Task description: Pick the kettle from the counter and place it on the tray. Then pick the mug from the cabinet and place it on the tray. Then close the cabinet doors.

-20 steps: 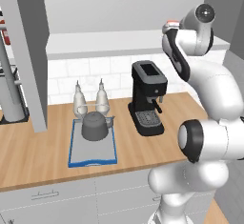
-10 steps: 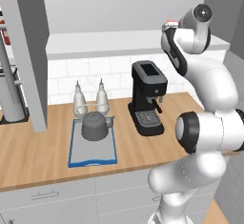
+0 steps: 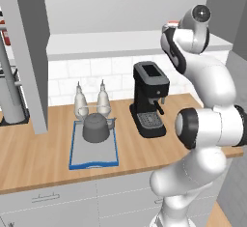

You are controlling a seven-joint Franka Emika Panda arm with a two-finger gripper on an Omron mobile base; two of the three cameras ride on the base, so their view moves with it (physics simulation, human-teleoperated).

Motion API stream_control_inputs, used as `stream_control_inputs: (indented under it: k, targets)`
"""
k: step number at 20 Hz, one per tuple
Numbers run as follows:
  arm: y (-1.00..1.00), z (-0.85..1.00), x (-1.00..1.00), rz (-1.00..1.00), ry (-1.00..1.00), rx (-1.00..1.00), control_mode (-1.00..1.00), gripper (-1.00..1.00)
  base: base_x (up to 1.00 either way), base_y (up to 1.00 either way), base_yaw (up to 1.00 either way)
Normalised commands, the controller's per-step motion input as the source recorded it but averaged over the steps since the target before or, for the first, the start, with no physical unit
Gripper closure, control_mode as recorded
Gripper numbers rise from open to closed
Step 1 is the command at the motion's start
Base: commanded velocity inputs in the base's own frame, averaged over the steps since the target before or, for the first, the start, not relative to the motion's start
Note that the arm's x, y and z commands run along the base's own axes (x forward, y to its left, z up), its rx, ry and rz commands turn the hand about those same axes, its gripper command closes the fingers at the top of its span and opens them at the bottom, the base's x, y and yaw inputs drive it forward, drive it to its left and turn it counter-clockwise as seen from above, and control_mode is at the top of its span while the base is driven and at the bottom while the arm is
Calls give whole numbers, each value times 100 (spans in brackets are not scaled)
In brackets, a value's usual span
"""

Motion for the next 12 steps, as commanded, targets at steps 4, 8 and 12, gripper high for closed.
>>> stream_control_inputs:
  k: [4,8,12]
  targets:
    - [-5,-4,17,0,2,0,-100,-100,0,0,0]
    - [-3,-4,19,0,2,0,-100,-100,0,0,0]
    - [-3,-3,18,0,1,0,-100,-100,0,0,0]
